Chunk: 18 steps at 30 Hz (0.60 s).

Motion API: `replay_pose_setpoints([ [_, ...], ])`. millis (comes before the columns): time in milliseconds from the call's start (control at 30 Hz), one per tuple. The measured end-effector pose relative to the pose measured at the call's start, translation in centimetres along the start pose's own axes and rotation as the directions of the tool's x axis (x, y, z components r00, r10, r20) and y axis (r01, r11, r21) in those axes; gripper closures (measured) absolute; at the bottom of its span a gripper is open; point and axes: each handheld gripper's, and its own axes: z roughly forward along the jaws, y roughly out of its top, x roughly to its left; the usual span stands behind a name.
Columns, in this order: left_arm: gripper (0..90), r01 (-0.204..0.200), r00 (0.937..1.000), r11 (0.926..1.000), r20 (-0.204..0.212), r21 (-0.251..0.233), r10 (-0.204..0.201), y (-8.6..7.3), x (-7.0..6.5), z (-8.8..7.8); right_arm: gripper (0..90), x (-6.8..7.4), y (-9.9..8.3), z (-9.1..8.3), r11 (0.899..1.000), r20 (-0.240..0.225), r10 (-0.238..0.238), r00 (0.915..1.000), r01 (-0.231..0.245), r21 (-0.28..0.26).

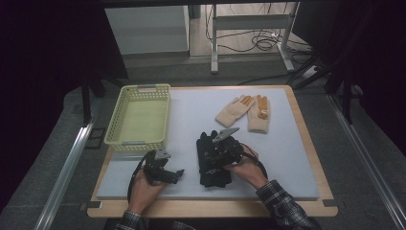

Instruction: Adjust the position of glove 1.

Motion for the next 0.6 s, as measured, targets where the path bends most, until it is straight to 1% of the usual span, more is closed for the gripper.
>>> replay_pose_setpoints([
  [33, 2.8, 0.000, 1.0000, 1.0000, 0.000, 0.000, 0.000, 0.0, 0.0, 0.0, 34.2, 0.1, -0.2, 0.6, 1.000, 0.011, -0.017, 0.9998, 0.017, 0.019],
  [67, 2.8, 0.000, 1.0000, 1.0000, 0.000, 0.000, 0.000, 0.0, 0.0, 0.0, 39.9, 0.3, -0.5, 1.2, 0.998, 0.034, -0.046, 0.9984, 0.044, 0.052],
  [100, 2.8, 0.003, 1.0000, 1.0000, 0.000, -0.003, -0.003, 0.0, 0.0, 0.0, 43.4, 0.5, -0.7, 1.4, 0.997, 0.046, -0.065, 0.9969, 0.062, 0.055],
  [133, 2.8, 0.006, 1.0000, 1.0000, -0.001, -0.006, -0.006, 0.0, -0.1, 0.1, 47.2, 0.7, -0.8, 1.5, 0.997, 0.053, -0.069, 0.9962, 0.067, 0.045],
  [167, 2.8, 0.006, 1.0000, 1.0000, -0.001, -0.006, -0.006, 0.0, -0.1, 0.1, 52.9, 0.7, -0.8, 1.5, 0.997, 0.062, -0.062, 0.9962, 0.059, 0.045],
  [233, 2.8, 0.006, 1.0000, 1.0000, -0.001, -0.005, -0.006, 0.0, -0.1, 0.1, 67.7, 1.0, -0.6, 1.4, 0.997, 0.076, -0.058, 0.9954, 0.054, 0.054],
  [267, 2.8, 0.005, 1.0000, 1.0000, -0.002, -0.005, -0.005, 0.0, 0.0, 0.1, 72.9, 1.1, -0.5, 1.3, 0.997, 0.082, -0.059, 0.9949, 0.054, 0.054],
  [300, 2.8, 0.006, 1.0000, 1.0000, -0.001, -0.005, -0.006, 0.0, -0.1, 0.1, 75.7, 1.3, -0.4, 1.3, 0.997, 0.088, -0.066, 0.9939, 0.062, 0.055],
  [367, 2.8, 0.009, 1.0000, 0.9999, 0.000, -0.006, -0.009, 0.0, -0.1, 0.1, 78.8, 1.6, -0.3, 1.1, 0.996, 0.097, -0.073, 0.9926, 0.068, 0.055],
  [433, 2.8, 0.007, 1.0000, 1.0000, -0.001, -0.006, -0.007, 0.0, 0.0, 0.1, 79.4, 1.7, -0.3, 0.9, 0.998, 0.094, -0.058, 0.9939, 0.054, 0.035],
  [500, 2.8, 0.012, 0.9999, 0.9999, 0.001, -0.006, -0.012, 0.0, -0.1, 0.1, 79.5, 1.6, -0.2, 0.2, 1.000, 0.074, -0.015, 0.9972, 0.015, -0.001],
  [533, 2.8, 0.005, 1.0000, 1.0000, 0.000, 0.000, -0.005, 0.0, 0.0, 0.0, 79.5, 1.5, -0.1, -0.2, 1.000, 0.065, 0.004, 0.9979, -0.003, -0.017],
  [600, 2.8, 0.007, 1.0000, 1.0000, 0.000, -0.006, -0.007, 0.0, 0.0, 0.1, 79.6, 1.7, 0.2, -1.2, 0.999, 0.068, 0.027, 0.9973, -0.025, -0.043],
])
